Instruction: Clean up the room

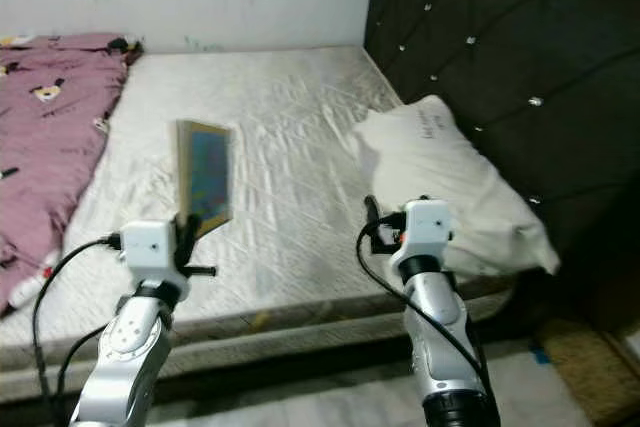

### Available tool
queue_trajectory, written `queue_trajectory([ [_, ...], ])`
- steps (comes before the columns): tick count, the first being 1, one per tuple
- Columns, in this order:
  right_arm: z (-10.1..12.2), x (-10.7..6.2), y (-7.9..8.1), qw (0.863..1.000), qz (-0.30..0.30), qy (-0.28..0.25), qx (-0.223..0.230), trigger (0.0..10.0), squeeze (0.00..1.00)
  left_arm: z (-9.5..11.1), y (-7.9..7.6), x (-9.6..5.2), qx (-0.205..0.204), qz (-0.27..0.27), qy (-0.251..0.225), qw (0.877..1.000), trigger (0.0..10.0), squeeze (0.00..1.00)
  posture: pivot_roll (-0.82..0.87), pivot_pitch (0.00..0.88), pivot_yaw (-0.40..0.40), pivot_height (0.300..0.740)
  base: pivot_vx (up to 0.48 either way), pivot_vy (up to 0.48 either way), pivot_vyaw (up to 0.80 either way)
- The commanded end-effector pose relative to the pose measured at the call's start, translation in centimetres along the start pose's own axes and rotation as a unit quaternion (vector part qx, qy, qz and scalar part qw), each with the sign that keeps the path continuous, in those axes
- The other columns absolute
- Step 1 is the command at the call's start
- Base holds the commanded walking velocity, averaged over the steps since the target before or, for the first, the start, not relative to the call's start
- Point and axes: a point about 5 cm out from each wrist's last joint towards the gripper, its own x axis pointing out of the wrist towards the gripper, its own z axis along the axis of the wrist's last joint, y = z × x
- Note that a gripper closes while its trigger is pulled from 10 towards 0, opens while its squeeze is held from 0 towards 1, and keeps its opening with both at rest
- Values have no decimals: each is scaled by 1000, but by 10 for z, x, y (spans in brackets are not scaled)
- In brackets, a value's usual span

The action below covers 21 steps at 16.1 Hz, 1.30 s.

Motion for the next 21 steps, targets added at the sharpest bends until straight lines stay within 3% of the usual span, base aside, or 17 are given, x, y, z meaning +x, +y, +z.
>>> queue_trajectory([
  [1,4,2,7,1000,11,-8,7,10000,0,12,7,1,1,0,-33,999,10000,0,25,13,-24,740,0,0,0],
  [6,3,2,8,1000,17,-6,5,10000,0,14,5,0,-8,-11,-40,999,10000,0,24,14,-24,740,0,0,0],
  [21,4,4,11,1000,23,-10,7,10000,0,14,2,3,-14,-25,-41,999,10000,0,24,9,-22,740,295,0,0],
])
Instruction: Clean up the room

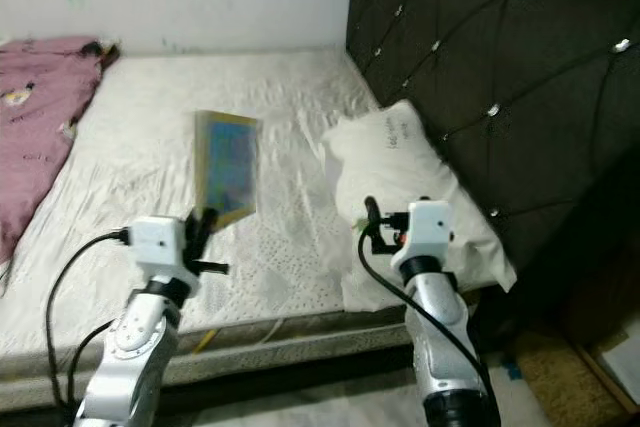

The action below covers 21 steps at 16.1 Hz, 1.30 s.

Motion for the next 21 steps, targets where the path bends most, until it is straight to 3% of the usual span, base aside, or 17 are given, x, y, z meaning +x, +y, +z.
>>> queue_trajectory([
  [1,4,4,12,1000,19,-8,3,10000,0,9,15,1,9,28,-15,999,10000,0,24,9,-22,740,0,0,0],
  [5,3,4,13,1000,23,-6,3,10000,0,7,15,2,35,47,-10,998,10000,0,26,10,-20,740,0,0,0],
  [9,2,4,14,1000,27,-4,1,10000,0,9,15,2,49,50,-13,997,10000,0,26,10,-20,740,0,0,773],
  [15,3,4,15,999,32,-6,4,10000,0,8,14,3,46,50,-13,998,10000,0,26,10,-20,740,0,0,800],
  [21,3,6,14,1000,30,-2,6,10000,0,8,12,5,36,38,-11,999,10000,0,26,28,-21,740,0,-82,0],
])
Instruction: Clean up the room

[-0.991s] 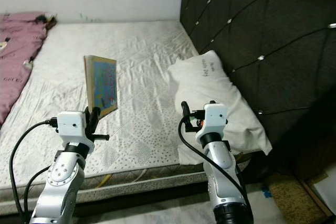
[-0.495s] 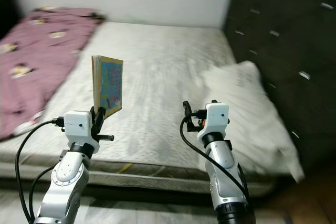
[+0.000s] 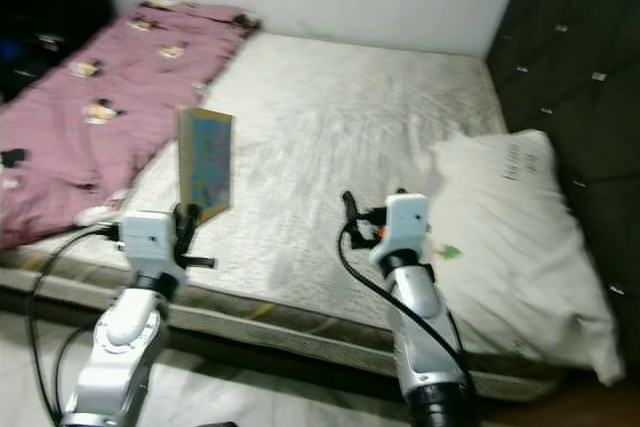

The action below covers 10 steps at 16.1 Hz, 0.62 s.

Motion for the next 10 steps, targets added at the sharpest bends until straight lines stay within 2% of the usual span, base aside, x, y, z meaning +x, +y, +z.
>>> queue_trajectory([
  [1,-3,-1,-4,1000,-4,8,-2,10000,0,7,-2,3,-9,-7,-18,1000,10000,0,28,7,-22,740,0,0,0],
  [5,-2,1,-2,1000,-9,5,1,10000,0,8,-3,2,-14,-13,-26,999,10000,0,23,12,-19,740,0,0,0],
  [10,-3,0,-3,1000,-8,6,0,10000,0,8,-5,2,-17,-25,-25,999,10000,0,24,7,-19,740,275,0,0],
])
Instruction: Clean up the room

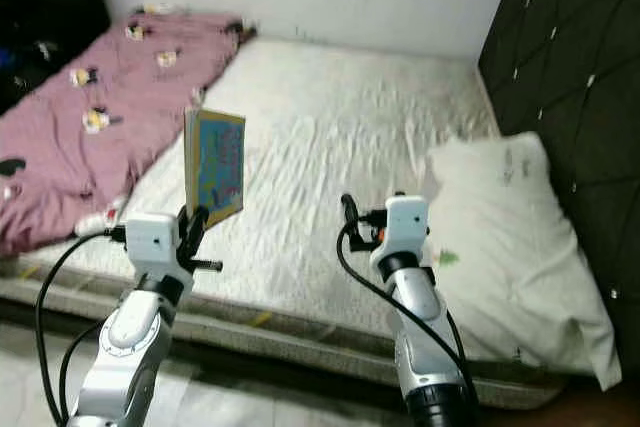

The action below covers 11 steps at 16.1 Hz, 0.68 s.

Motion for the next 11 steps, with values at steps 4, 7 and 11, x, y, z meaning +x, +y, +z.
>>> queue_trajectory([
  [4,2,2,-3,1000,-6,-4,2,10000,0,9,1,2,3,-3,-22,1000,10000,0,23,9,-18,740,305,0,0],
  [7,3,2,-4,1000,-10,-6,2,10000,0,9,2,1,3,-6,-21,1000,10000,0,27,10,-14,740,328,0,0],
  [11,3,2,-4,1000,-11,-7,-1,10000,0,8,2,1,2,-6,-20,1000,10000,0,27,12,-14,740,325,0,0],
])
